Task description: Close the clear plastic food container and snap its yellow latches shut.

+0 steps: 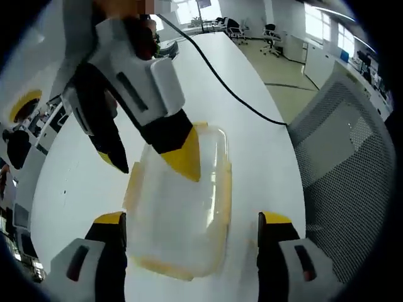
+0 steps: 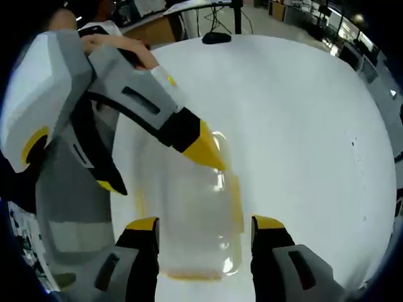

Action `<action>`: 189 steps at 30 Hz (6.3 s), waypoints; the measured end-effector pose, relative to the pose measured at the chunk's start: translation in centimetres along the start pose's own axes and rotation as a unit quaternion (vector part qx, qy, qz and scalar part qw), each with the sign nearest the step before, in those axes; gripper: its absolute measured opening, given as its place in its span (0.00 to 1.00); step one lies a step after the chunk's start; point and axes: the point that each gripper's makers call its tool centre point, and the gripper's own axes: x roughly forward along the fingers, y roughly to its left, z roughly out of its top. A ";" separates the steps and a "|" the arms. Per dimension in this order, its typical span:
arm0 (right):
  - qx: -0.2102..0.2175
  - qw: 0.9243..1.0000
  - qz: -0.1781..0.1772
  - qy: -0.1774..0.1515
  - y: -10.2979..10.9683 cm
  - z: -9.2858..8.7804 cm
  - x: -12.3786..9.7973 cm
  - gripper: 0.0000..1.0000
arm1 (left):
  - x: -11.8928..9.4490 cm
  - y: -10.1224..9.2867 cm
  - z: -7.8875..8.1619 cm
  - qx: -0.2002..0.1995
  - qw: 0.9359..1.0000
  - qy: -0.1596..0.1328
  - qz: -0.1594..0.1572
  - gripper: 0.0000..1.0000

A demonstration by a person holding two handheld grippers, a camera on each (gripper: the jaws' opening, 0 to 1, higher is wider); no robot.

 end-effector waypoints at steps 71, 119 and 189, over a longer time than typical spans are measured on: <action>-0.056 0.996 -0.063 -0.005 2.6 -4.7 1.8 0.78 | 2.8 0.0 -3.1 0.024 0.987 0.145 -0.060 0.91; -0.037 0.996 -0.075 -0.002 4.1 -5.1 2.2 0.79 | 2.2 -1.6 -2.5 0.013 0.988 0.115 -0.102 0.88; -0.040 0.997 -0.066 -0.021 5.6 3.5 5.5 0.83 | -2.4 -1.6 -10.0 -0.003 0.990 0.114 -0.081 0.89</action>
